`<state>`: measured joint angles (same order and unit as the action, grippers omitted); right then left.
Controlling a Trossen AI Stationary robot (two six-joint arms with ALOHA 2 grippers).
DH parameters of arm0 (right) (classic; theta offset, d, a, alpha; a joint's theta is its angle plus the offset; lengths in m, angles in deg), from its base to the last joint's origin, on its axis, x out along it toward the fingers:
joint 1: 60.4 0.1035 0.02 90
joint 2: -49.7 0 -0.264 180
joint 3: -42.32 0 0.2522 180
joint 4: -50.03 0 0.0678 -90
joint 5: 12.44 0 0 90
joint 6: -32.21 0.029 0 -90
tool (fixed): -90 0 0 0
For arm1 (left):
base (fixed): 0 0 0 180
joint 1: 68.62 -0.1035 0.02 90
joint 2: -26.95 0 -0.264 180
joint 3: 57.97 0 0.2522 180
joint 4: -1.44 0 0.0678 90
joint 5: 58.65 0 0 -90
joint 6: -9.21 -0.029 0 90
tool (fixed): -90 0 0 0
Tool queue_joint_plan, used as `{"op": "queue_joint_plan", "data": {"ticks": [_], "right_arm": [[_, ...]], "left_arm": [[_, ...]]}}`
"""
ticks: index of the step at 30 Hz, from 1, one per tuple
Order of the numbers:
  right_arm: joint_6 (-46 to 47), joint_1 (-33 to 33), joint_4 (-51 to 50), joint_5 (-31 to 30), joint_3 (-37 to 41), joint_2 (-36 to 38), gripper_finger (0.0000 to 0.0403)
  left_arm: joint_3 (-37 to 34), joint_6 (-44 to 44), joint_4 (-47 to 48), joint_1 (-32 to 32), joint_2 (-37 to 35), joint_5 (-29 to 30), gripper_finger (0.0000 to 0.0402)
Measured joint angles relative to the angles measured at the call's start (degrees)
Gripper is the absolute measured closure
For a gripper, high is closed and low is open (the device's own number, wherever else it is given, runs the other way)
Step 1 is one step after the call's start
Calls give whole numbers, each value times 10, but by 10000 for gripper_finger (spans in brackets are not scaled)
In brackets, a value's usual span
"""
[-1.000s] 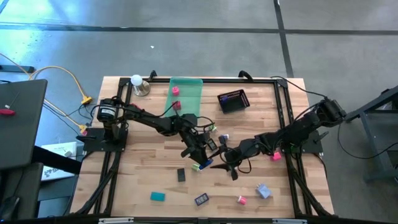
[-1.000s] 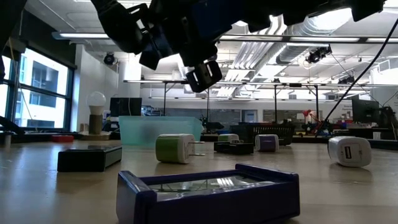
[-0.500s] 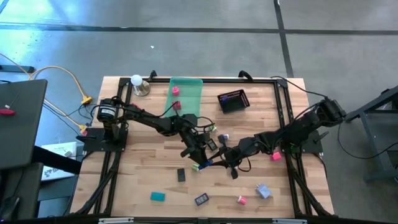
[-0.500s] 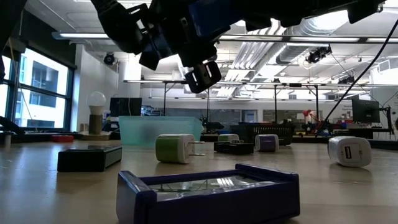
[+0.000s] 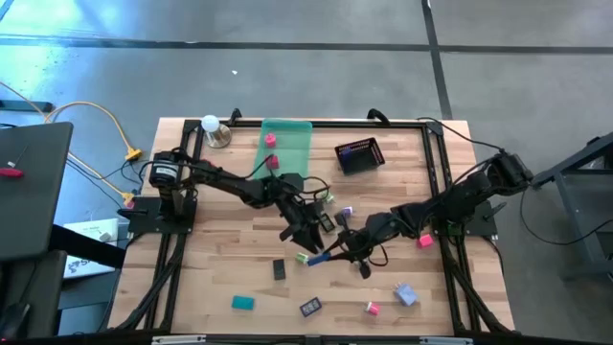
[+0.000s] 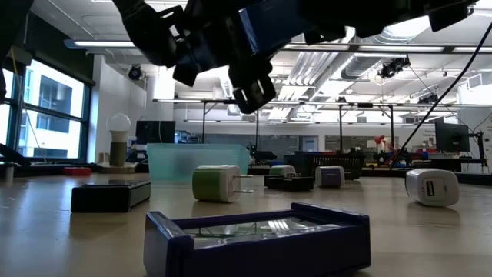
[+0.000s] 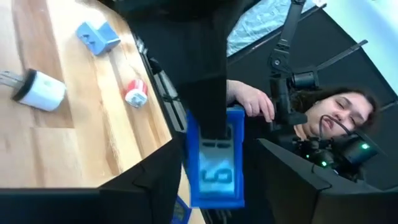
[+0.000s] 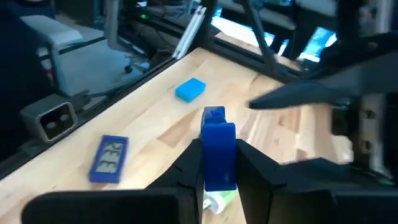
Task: Pick & Place Office items
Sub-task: Put the blue digital clock into the black bin
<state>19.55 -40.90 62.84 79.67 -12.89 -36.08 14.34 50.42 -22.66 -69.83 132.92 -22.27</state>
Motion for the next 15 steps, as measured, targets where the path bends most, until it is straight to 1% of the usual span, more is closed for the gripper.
{"op": "queue_joint_plan", "data": {"ticks": [4, 7, 9, 12, 15], "right_arm": [[12, 7, -15, -9, 0, 0, 344], [14, 20, -69, -63, -6, 15, 344], [28, 28, -135, -108, -23, 29, 344], [66, 31, -267, -169, -64, 45, 344], [110, 25, -421, -211, -121, 50, 344]], "left_arm": [[0, 14, 3, -19, 0, -29, 186], [0, 26, 4, -38, 0, -60, 184], [0, 31, 4, -49, 0, -88, 183], [-1, 49, 4, -62, 0, -138, 183], [-6, 65, 5, -70, 0, -159, 182]]}}
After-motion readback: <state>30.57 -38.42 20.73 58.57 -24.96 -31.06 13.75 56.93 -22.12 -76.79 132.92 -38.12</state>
